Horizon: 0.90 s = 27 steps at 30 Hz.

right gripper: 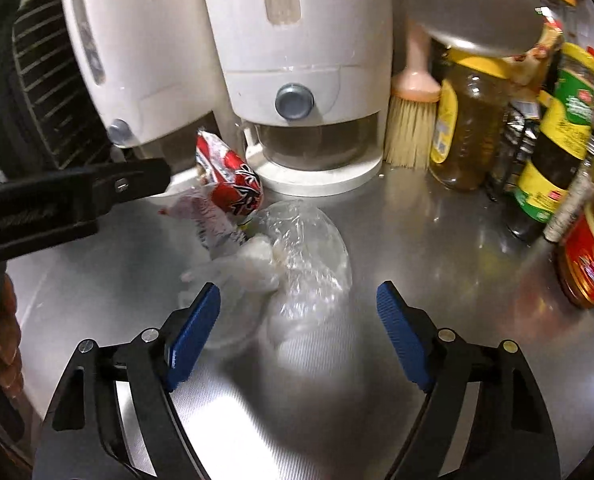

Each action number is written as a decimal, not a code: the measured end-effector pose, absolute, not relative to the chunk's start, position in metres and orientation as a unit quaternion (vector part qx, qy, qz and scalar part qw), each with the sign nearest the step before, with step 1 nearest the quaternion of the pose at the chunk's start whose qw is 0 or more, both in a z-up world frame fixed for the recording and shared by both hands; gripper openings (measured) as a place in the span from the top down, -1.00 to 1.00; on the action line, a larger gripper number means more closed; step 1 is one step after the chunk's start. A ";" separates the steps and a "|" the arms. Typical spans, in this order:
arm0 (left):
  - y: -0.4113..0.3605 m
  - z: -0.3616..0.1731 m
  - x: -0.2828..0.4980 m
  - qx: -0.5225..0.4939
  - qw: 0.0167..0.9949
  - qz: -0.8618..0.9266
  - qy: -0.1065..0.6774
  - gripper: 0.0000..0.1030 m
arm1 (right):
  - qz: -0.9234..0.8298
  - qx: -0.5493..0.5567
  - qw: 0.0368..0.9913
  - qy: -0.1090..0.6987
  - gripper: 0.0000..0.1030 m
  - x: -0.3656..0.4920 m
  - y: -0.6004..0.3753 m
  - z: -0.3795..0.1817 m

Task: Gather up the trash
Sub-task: 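Grasp the red-and-white snack bag with the left tool while the right tool grasps the clear plastic bag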

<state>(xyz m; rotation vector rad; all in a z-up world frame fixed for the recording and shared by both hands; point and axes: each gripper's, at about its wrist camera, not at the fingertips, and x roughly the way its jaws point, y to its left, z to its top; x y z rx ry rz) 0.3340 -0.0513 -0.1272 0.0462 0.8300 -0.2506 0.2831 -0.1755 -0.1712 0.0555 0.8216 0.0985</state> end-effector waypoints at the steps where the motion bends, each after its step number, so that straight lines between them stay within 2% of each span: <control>1: -0.054 -0.132 0.344 0.019 0.903 -0.124 0.411 -0.37 | 0.049 0.024 0.913 0.404 -0.58 0.288 -0.174 -0.174; 4: -0.057 -0.144 0.361 0.011 0.894 -0.128 0.429 -0.39 | 0.053 0.018 0.906 0.420 -0.57 0.300 -0.172 -0.181; 6: -0.058 -0.151 0.369 -0.006 0.888 -0.143 0.436 -0.40 | 0.061 0.020 0.900 0.431 -0.40 0.307 -0.172 -0.188; 7: -0.059 -0.153 0.372 -0.014 0.886 -0.147 0.440 -0.38 | 0.066 0.021 0.897 0.436 -0.21 0.308 -0.171 -0.191; 9: -0.062 -0.157 0.372 -0.013 0.884 -0.150 0.443 -0.18 | 0.066 0.014 0.898 0.436 0.05 0.308 -0.170 -0.193; 11: -0.066 -0.161 0.370 -0.010 0.881 -0.159 0.446 0.04 | 0.073 0.022 0.896 0.437 0.63 0.306 -0.173 -0.193; 12: -0.069 -0.162 0.369 -0.007 0.879 -0.160 0.449 0.14 | 0.079 0.035 0.895 0.438 0.70 0.305 -0.176 -0.192; 13: -0.071 -0.163 0.367 0.001 0.880 -0.155 0.450 0.14 | 0.077 0.039 0.896 0.436 0.78 0.302 -0.179 -0.191; 17: -0.076 -0.167 0.362 0.011 0.882 -0.147 0.447 0.20 | 0.073 0.039 0.899 0.429 0.87 0.286 -0.191 -0.186; 22: -0.080 -0.176 0.349 0.034 0.884 -0.135 0.446 0.27 | 0.063 0.044 0.902 0.424 0.88 0.265 -0.209 -0.180; 27: -0.084 -0.176 0.354 0.022 0.883 -0.122 0.452 0.19 | 0.062 0.041 0.907 0.415 0.88 0.234 -0.219 -0.172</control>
